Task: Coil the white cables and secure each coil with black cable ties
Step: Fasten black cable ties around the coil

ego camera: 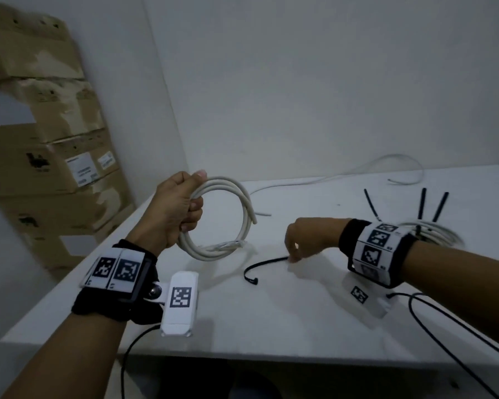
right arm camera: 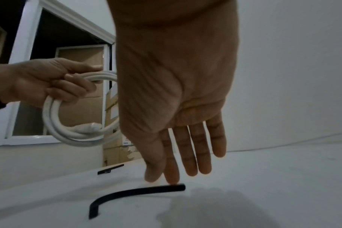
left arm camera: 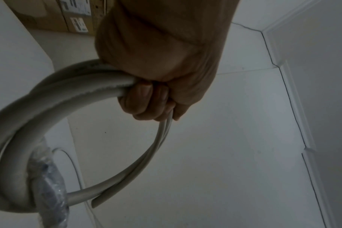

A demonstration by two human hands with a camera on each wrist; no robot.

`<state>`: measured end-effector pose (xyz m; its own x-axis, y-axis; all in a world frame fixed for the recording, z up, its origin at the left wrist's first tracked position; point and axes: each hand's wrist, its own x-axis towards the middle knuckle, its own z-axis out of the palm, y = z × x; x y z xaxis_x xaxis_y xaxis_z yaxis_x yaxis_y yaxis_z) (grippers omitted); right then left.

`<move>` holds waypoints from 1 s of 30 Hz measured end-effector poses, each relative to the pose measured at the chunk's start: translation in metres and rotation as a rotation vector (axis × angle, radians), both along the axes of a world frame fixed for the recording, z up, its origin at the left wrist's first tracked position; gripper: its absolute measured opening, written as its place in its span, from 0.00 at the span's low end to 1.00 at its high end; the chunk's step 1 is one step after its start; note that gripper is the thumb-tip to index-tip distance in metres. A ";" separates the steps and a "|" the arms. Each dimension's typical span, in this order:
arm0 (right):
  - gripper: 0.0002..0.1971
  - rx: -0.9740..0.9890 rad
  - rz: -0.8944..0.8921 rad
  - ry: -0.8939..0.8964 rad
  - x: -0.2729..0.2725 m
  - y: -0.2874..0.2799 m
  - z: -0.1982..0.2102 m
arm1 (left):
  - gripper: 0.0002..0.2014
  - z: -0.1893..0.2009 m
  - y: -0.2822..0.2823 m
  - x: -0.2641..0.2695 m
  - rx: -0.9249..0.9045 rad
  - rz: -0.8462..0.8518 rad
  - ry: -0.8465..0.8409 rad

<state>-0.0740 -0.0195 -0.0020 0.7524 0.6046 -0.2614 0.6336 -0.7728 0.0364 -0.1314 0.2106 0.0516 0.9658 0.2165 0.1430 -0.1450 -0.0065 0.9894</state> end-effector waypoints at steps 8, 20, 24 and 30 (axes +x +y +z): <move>0.23 0.144 0.033 -0.007 0.002 0.015 -0.026 | 0.20 -0.001 -0.039 0.025 0.058 -0.037 -0.007; 0.11 0.043 0.033 -0.048 -0.017 -0.011 -0.018 | 0.20 -0.007 -0.045 0.021 0.013 -0.036 0.034; 0.06 0.416 -0.161 -0.081 -0.037 -0.055 0.023 | 0.21 -0.006 -0.060 0.023 -0.030 -0.045 0.038; 0.11 1.803 -0.561 0.317 -0.071 -0.061 0.027 | 0.19 -0.009 -0.105 0.024 -0.017 -0.113 0.046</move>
<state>-0.1449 -0.0803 0.0253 0.9869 0.0164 0.1604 0.1560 0.1545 -0.9756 -0.1077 0.1059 0.0427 0.9895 0.1080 0.0956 -0.0987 0.0239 0.9948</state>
